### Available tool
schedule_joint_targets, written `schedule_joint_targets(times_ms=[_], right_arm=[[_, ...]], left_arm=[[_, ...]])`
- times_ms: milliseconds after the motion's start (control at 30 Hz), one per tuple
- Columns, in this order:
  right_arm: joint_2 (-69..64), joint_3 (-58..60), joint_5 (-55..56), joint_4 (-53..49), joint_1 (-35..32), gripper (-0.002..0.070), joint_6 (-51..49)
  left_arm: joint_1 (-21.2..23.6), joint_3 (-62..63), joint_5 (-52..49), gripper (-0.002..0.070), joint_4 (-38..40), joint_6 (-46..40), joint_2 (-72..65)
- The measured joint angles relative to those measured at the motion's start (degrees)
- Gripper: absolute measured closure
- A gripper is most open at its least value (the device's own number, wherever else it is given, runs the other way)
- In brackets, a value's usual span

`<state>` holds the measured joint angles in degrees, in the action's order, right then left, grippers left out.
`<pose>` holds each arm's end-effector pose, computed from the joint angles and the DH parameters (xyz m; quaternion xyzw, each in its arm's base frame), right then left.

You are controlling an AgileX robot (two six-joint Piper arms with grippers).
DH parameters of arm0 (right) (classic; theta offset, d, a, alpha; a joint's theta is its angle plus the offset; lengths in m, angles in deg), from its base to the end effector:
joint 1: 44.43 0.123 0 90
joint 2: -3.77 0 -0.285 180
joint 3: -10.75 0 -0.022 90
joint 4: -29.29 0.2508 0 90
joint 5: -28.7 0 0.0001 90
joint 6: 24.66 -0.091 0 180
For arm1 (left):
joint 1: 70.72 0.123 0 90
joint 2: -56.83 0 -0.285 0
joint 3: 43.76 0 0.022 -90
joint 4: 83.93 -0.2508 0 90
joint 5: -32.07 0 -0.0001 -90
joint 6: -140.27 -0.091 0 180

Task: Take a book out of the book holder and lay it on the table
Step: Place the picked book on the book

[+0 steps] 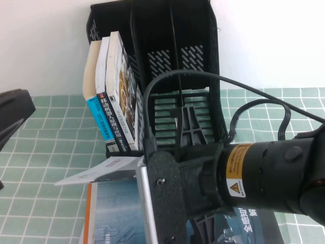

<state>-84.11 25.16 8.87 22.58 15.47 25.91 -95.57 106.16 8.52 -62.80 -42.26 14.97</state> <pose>0.1617 0.2718 0.3277 -0.7397 0.4665 -0.0046 0.4850 0.0935 -0.0578 0.4054 0.0992 0.7247 -0.2920 0.6162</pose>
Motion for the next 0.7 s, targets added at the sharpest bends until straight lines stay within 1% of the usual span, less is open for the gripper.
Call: schedule_joint_targets(times_ms=[333,533,600,633,700], right_arm=[[-2.02,0.00,1.79,0.23,0.09,0.0661,1.23],[-4.85,0.00,-2.71,1.38,0.22,0.0660,1.36],[-5.10,0.00,-4.20,3.25,0.35,0.0643,1.45],[-5.21,0.00,-4.98,4.27,0.35,0.0621,1.45],[-5.21,0.00,-6.33,5.88,0.35,0.0553,1.45]], left_arm=[[0.00,-0.10,0.38,0.0678,0.00,0.00,0.00],[0.00,-0.21,0.50,0.0678,0.00,0.00,0.00],[0.00,-0.32,0.50,0.0678,0.00,0.00,0.00],[0.00,-0.30,0.50,0.0678,0.00,-0.10,0.00],[0.00,-0.30,0.50,0.0678,0.00,-0.10,0.00]])
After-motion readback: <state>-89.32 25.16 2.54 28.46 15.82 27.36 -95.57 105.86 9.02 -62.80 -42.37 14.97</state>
